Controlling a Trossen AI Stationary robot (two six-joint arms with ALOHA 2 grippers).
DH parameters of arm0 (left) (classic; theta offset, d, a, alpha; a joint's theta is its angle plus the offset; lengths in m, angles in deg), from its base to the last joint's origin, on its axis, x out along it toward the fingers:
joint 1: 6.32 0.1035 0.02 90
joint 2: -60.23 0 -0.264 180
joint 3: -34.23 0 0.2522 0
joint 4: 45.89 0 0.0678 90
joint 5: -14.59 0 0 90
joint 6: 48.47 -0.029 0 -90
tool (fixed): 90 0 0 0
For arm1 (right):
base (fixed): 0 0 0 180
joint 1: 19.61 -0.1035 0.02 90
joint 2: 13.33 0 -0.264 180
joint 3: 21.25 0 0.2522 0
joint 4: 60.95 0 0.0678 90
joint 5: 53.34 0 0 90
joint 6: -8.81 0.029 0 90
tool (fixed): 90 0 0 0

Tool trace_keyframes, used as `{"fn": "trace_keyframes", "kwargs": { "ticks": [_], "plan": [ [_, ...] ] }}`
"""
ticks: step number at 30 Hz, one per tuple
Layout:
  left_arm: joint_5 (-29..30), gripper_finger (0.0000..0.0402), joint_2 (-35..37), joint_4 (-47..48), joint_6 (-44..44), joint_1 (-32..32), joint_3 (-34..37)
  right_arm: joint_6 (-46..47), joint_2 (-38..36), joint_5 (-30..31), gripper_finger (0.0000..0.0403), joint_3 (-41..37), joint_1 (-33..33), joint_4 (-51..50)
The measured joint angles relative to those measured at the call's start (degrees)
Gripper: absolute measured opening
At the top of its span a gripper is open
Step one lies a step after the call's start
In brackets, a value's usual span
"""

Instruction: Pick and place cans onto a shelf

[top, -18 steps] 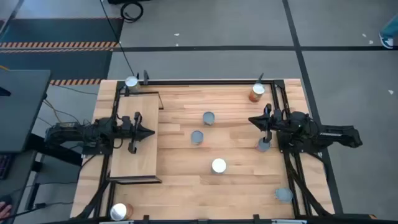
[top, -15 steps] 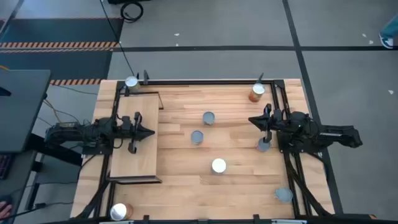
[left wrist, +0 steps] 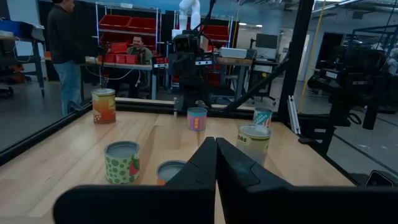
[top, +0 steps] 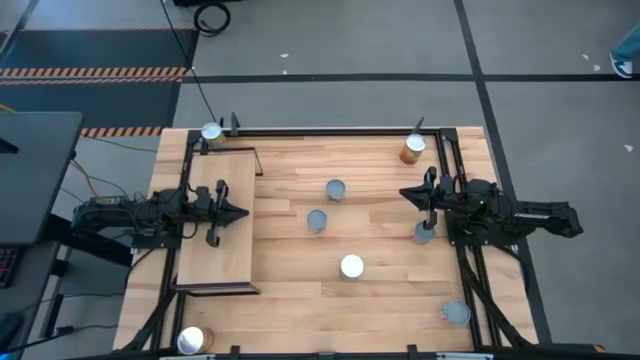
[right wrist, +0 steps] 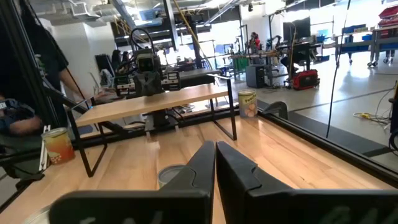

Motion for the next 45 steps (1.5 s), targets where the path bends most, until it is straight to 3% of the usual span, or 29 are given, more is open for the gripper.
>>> {"fn": "trace_keyframes", "kwargs": {
  "ticks": [39,45],
  "plan": [
    [0.0,0.0009,0.0,0.0,0.0,0.0,0.0,0.0,0.0,0.0,0.0020,0.0,0.0,0.0],
    [0.0,0.0009,0.0,-2.4,4.3,0.0,0.0,0.0,0.0,0.0,0.0020,0.0,0.0,0.0]
  ]
}}
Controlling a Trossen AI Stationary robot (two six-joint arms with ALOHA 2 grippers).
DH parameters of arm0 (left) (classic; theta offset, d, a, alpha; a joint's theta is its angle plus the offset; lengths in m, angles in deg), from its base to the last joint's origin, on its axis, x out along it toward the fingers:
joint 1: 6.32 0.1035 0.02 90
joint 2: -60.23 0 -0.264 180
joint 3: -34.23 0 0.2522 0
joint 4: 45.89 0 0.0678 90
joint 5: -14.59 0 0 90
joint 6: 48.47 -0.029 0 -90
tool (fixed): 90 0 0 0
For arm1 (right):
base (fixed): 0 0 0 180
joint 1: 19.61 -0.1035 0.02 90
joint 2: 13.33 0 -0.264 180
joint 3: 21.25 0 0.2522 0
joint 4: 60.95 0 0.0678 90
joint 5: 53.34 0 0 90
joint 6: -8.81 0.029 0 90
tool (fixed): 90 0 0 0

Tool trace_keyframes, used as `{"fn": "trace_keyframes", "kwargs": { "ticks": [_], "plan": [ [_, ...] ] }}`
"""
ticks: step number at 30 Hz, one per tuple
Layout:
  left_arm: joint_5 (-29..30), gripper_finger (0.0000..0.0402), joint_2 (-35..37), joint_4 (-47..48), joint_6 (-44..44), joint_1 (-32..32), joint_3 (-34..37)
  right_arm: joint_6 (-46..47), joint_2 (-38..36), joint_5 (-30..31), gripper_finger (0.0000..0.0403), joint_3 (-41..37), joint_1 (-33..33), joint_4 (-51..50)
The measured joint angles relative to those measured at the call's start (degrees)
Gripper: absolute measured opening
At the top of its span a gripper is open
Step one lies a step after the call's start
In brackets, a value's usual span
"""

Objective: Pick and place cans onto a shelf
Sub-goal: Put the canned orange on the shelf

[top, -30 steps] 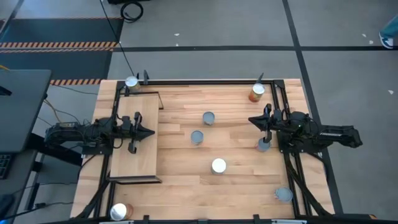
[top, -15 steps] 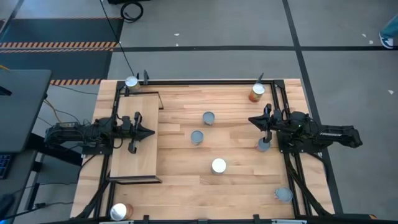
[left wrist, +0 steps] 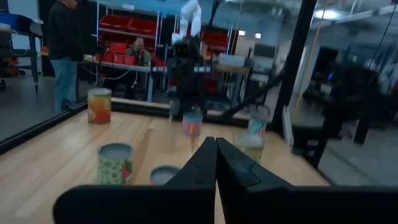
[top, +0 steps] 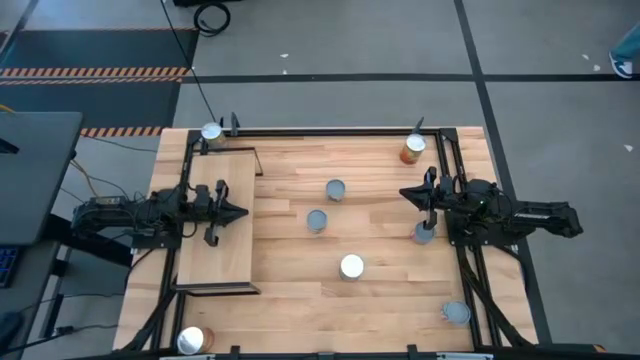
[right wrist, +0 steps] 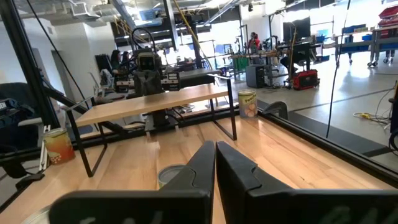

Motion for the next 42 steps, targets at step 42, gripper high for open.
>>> {"fn": "trace_keyframes", "kwargs": {
  "ticks": [42],
  "plan": [
    [2.3,0.0103,-87.7,37.3,4.4,6.4,-78.6,0.0,0.0,0.1,0.0020,0.0,0.0,0.0]
  ]
}}
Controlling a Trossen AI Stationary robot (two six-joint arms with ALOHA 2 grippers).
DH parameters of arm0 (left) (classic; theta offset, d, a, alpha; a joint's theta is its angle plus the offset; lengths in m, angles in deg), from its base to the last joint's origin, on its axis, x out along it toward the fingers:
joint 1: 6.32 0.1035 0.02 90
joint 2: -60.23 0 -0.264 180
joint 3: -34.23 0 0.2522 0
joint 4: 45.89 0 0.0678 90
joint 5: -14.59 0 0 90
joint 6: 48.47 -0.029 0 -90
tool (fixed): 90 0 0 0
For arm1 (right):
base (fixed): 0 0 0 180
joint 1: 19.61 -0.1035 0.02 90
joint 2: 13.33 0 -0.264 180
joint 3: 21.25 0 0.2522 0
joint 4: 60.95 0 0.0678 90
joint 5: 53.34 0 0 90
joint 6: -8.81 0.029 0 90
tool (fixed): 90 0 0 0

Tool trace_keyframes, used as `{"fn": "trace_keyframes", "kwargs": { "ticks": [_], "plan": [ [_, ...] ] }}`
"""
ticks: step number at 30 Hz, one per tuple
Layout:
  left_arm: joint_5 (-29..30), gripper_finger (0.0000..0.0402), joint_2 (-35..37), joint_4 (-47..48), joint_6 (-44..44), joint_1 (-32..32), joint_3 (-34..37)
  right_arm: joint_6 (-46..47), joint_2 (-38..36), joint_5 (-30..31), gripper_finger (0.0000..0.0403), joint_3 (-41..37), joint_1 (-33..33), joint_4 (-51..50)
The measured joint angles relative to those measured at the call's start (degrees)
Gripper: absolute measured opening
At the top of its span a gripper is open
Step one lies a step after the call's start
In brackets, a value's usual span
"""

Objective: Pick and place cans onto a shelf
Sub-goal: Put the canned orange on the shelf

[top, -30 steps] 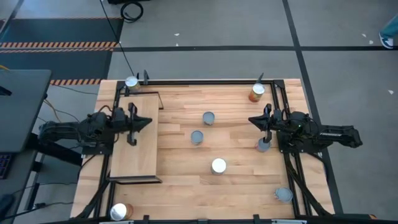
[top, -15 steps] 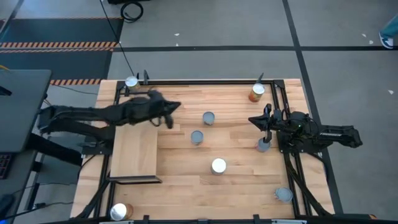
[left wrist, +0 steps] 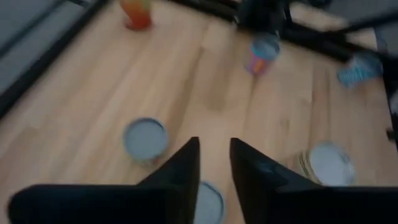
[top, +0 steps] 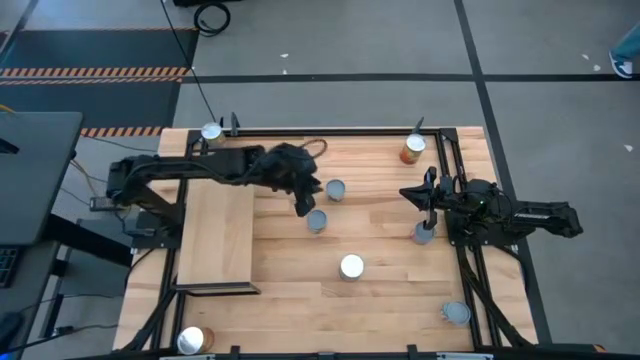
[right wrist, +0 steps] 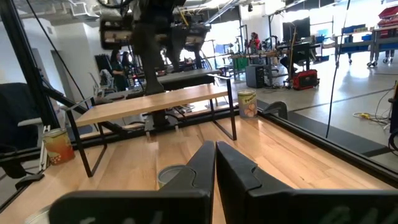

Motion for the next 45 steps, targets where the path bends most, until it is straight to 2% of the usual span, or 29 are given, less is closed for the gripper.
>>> {"fn": "trace_keyframes", "kwargs": {
  "ticks": [6,11,15,20,26,33,41,45],
  "plan": [
    [-3.5,0.0208,-3.4,0.5,1.9,-2.1,-0.1,0.0,0.0,0.0,0.0020,0.0,0.0,0.0],
    [0.2,0.0304,-6.2,0.5,3.8,-4.3,-0.1,0.0,0.0,0.0,0.0020,0.0,0.0,0.0],
    [2.8,0.0350,-9.3,0.7,2.2,-5.1,-0.1,0.0,0.0,0.0,0.0020,0.0,0.0,0.0],
    [4.5,0.0356,-12.6,3.1,3.9,-6.7,-0.1,0.0,0.0,0.0,0.0020,0.0,0.0,0.0],
    [9.6,0.0357,-15.5,4.2,6.8,-8.7,-0.1,0.0,0.0,-0.1,0.0020,0.0,0.0,0.2],
    [10.5,0.0357,-18.3,4.5,11.9,-8.1,-0.1,0.0,0.0,-0.1,0.0020,0.0,0.0,0.4],
    [10.7,0.0357,-20.6,5.0,12.4,-8.1,0.0,0.0,0.0,-0.2,0.0020,0.0,0.0,0.4],
    [12.9,0.0357,-22.1,5.1,13.9,-8.1,-0.1,0.0,0.1,-0.2,0.0020,0.0,0.0,1.0]
  ]
}}
